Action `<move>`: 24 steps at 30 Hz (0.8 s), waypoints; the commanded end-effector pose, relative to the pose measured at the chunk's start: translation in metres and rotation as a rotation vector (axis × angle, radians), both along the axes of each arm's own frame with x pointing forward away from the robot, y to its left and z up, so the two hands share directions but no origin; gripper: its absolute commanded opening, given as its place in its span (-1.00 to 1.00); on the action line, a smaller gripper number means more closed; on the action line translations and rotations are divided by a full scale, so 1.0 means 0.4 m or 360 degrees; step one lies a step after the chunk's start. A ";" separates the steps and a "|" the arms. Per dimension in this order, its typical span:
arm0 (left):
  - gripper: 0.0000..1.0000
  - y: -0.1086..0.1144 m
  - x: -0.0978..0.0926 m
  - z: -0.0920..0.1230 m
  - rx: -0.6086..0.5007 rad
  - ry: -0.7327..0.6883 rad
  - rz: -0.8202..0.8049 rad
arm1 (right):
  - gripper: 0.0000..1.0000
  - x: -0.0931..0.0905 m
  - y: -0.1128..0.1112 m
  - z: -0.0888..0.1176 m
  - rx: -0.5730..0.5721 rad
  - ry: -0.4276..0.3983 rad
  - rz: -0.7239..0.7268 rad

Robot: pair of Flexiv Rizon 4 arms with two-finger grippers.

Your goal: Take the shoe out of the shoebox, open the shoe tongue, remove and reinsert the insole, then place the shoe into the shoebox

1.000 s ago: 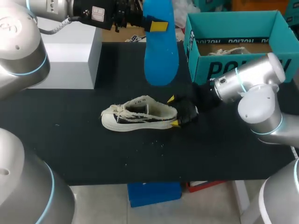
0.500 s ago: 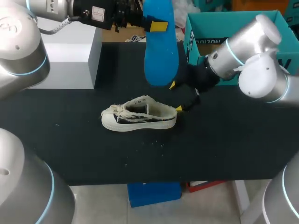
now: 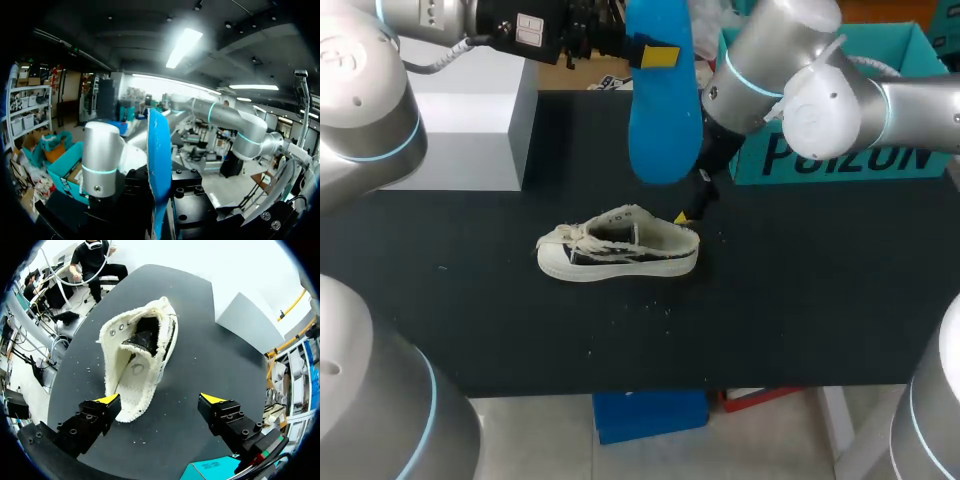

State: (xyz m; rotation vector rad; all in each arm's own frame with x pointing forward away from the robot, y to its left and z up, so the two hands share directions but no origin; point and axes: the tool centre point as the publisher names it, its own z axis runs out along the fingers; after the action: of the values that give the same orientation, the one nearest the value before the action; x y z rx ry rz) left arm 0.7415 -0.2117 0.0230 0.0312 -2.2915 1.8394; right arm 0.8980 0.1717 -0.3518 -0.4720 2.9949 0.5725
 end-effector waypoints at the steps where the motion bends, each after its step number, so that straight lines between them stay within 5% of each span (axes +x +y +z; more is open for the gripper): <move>1: -1.00 -0.003 0.000 -0.003 -0.0003 -0.0003 0.0004 | 1.00 0.005 0.032 0.000 -0.0392 -0.0064 -0.0024; 24: -1.00 -0.003 0.000 -0.003 -0.0003 -0.0003 0.0004 | 1.00 -0.023 0.117 -0.071 -0.0439 -0.0064 -0.0017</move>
State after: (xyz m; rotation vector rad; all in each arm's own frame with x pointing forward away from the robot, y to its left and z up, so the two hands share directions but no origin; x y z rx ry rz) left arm 0.7415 -0.2117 0.0230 0.0312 -2.2915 1.8394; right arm 0.8863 0.2112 -0.3748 -0.4778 3.0423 0.1814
